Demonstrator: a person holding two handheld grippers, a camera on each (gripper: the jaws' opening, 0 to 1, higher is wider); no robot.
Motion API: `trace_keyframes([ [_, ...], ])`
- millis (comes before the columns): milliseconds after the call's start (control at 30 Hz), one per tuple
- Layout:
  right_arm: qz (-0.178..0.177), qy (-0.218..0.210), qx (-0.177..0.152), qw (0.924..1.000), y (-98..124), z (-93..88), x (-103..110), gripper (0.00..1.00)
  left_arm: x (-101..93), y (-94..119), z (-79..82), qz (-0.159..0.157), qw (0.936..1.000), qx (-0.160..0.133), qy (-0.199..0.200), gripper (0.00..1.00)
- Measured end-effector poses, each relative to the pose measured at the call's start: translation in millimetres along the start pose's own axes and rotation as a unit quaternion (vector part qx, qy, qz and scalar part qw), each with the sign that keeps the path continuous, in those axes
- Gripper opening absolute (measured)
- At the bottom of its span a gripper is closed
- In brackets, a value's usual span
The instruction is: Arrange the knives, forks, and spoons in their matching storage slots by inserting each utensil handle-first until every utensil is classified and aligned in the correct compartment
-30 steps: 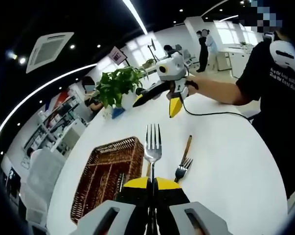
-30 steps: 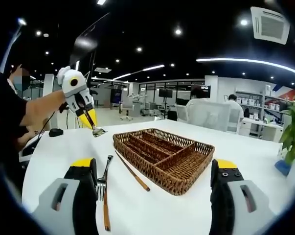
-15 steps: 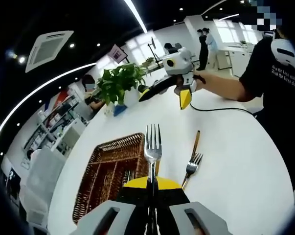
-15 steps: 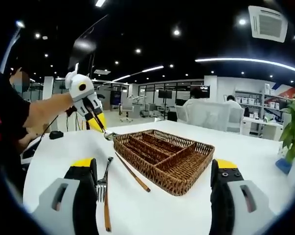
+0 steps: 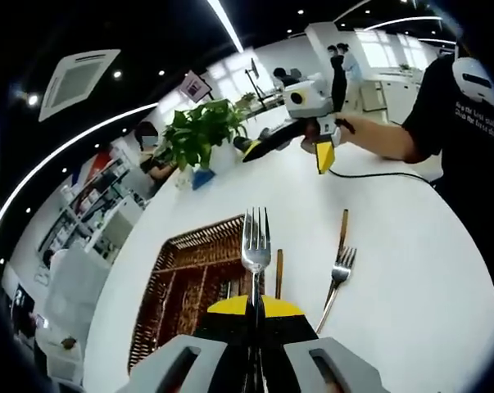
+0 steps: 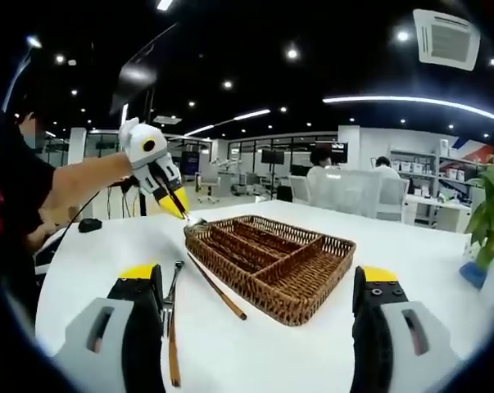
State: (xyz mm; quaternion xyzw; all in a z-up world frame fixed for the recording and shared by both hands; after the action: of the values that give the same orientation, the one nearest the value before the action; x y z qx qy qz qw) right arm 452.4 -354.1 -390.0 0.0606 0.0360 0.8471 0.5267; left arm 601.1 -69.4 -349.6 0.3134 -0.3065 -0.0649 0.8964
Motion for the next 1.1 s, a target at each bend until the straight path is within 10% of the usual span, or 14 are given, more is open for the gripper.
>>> trace_keyframes([
  [1100, -0.010, -0.015, 0.012, 0.9998, -3, -8.3, -14, 0.99, 93.0, -30, -33.7, 0.000, 0.9991, 0.030, -0.030, 0.02],
])
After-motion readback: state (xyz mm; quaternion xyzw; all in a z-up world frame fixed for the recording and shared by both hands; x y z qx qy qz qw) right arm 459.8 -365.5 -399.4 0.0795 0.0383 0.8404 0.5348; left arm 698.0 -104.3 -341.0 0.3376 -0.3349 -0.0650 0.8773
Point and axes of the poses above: the point that each gripper's makers call its tool centre point, and the gripper's own axes: y roughly backward along the fingers, x roughly to its left, z roughly out of its top, the point moved 10 cm from there along y, roughly backward along the fingers, and after that the axes turned 8 degrees about -y, right-handed, at the moved point
